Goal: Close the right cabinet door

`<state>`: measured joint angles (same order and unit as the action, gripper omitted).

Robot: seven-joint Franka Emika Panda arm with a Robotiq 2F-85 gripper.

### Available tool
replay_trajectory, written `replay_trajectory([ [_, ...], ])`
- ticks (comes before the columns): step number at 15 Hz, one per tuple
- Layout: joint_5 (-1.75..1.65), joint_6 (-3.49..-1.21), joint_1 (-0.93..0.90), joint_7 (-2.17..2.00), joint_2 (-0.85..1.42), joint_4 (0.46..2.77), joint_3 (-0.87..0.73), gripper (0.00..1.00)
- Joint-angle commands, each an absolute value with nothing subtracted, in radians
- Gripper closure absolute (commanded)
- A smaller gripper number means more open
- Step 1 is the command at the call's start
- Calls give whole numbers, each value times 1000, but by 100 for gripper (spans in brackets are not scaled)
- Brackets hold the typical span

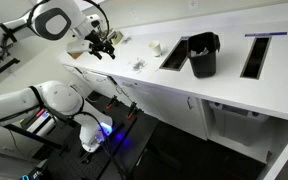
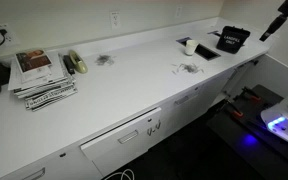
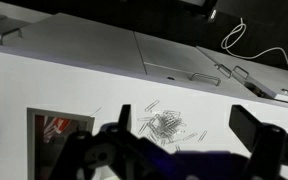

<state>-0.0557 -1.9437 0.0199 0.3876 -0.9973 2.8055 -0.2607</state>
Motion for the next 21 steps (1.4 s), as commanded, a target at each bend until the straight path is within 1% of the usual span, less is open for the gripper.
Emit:
replay_trajectory([
  [1, -52, -1941, 23, 390, -995, 2806, -257, 0],
  [4, -64, -1961, 77, 348, -979, 2790, -276, 0],
  [8, -100, -1981, 203, 274, -951, 2771, -328, 0],
  [11, -151, -2057, 303, 249, -901, 2771, -391, 0],
  [14, -200, -2201, 389, 235, -786, 2752, -464, 0],
  [17, -227, -2412, 455, 234, -621, 2723, -533, 0],
  [20, -239, -2612, 486, 198, -448, 2677, -584, 0],
  [21, -217, -2663, 520, 193, -390, 2661, -566, 0],
])
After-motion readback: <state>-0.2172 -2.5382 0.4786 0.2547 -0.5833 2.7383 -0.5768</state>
